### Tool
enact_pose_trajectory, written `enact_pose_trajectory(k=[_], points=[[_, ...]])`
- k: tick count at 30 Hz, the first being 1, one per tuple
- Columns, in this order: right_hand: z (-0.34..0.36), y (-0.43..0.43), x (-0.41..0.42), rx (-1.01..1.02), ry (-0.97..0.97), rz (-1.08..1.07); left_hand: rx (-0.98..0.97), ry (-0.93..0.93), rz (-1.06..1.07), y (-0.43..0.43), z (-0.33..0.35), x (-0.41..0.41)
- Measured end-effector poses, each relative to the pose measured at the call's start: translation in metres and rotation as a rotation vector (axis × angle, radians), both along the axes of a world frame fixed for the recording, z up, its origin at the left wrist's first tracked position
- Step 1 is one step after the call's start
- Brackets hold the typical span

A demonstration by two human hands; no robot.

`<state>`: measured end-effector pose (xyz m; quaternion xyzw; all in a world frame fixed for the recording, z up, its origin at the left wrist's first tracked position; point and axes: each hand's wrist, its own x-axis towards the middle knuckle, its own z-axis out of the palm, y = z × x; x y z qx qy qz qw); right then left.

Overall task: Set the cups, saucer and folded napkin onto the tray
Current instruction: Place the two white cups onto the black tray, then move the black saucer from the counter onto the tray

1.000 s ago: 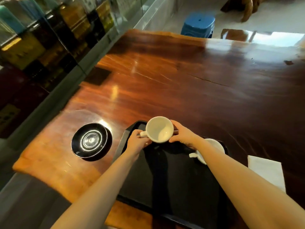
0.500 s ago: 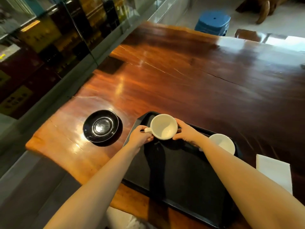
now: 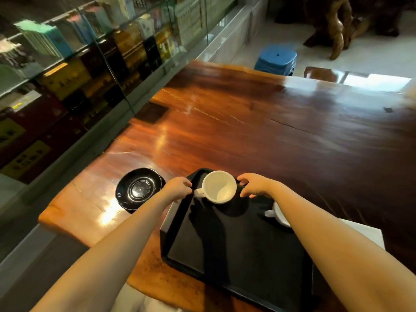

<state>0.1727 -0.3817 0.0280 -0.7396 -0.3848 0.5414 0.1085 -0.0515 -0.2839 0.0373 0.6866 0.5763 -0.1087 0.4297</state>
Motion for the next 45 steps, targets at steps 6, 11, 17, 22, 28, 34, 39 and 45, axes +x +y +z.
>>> enact_pose_trajectory(k=[6, 11, 17, 22, 28, 34, 39, 45], points=[[0.03, 0.013, 0.011, -0.082, -0.109, 0.13, 0.011, 0.067, -0.126, 0.006, 0.031, -0.008], [0.059, 0.041, -0.007, -0.024, -0.247, 0.308, 0.014, 0.105, -0.084, 0.015, 0.051, -0.038], [0.072, 0.078, -0.053, 0.008, -0.368, 0.451, 0.053, 0.116, -0.079, 0.049, 0.056, -0.085], [0.063, 0.121, -0.104, 0.006, -0.446, 0.505, 0.053, 0.116, -0.09, 0.085, 0.054, -0.13], [0.036, 0.172, -0.178, -0.036, -0.502, 0.548, -0.04, 0.165, -0.069, 0.138, 0.03, -0.198], [-0.001, 0.19, -0.225, -0.095, -0.497, 0.529, -0.1, 0.159, -0.061, 0.171, 0.005, -0.236], [-0.033, 0.187, -0.238, -0.019, -0.513, 0.428, -0.187, 0.055, -0.04, 0.17, -0.02, -0.228], [-0.049, 0.176, -0.243, 0.072, -0.493, 0.278, -0.306, -0.201, 0.158, 0.153, -0.046, -0.209]])
